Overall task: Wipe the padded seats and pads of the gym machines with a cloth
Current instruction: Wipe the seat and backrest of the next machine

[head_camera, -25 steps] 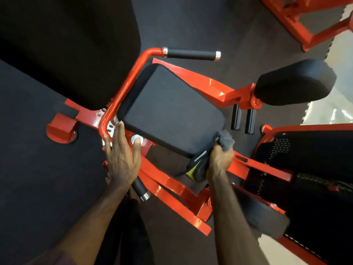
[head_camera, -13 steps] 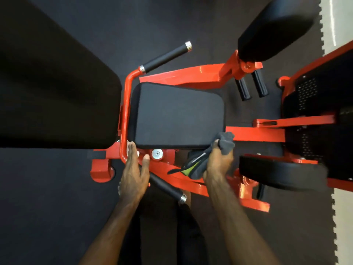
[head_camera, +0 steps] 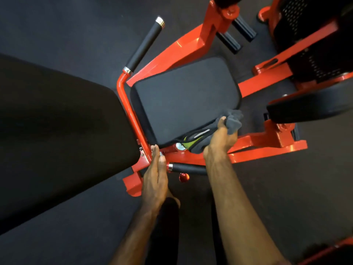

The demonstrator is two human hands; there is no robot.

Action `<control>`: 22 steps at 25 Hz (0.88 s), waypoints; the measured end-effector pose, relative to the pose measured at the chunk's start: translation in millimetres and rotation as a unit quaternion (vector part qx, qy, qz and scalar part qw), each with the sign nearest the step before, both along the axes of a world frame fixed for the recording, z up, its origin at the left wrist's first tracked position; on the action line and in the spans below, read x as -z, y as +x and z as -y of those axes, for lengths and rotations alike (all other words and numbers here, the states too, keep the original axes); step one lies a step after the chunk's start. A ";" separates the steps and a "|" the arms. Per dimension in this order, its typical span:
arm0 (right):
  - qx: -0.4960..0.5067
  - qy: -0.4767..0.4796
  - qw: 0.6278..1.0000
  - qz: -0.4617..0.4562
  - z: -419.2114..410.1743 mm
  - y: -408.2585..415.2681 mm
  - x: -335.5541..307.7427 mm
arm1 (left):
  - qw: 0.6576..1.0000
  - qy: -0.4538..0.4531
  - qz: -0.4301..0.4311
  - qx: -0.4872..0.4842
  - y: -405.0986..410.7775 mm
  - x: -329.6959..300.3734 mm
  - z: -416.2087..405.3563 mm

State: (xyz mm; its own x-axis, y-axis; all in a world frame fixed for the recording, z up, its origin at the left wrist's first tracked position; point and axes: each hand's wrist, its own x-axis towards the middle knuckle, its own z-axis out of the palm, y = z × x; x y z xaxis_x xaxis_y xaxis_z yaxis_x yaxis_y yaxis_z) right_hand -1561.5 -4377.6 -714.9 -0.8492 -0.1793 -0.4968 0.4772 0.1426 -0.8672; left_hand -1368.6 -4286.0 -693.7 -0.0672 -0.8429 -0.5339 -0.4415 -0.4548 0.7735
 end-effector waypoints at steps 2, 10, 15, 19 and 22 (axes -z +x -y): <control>0.007 0.027 1.000 -0.005 -1.7 21.1 -0.9 | 1.000 0.008 -0.019 0.015 8.8 -0.8 2.6; 0.067 -0.002 0.993 0.100 -15.0 61.5 16.7 | 0.997 0.032 -0.047 0.049 26.4 -10.2 14.2; -0.002 0.030 0.988 0.149 -35.4 128.4 8.4 | 0.995 0.054 -0.076 0.016 37.4 -10.9 12.6; -0.073 0.054 0.981 0.170 -54.2 148.6 -6.4 | 0.994 0.095 -0.043 0.037 70.4 -38.4 -1.0; -0.117 0.062 0.967 0.216 -59.7 141.9 -27.8 | 0.991 0.107 0.008 0.083 88.9 -66.7 -12.2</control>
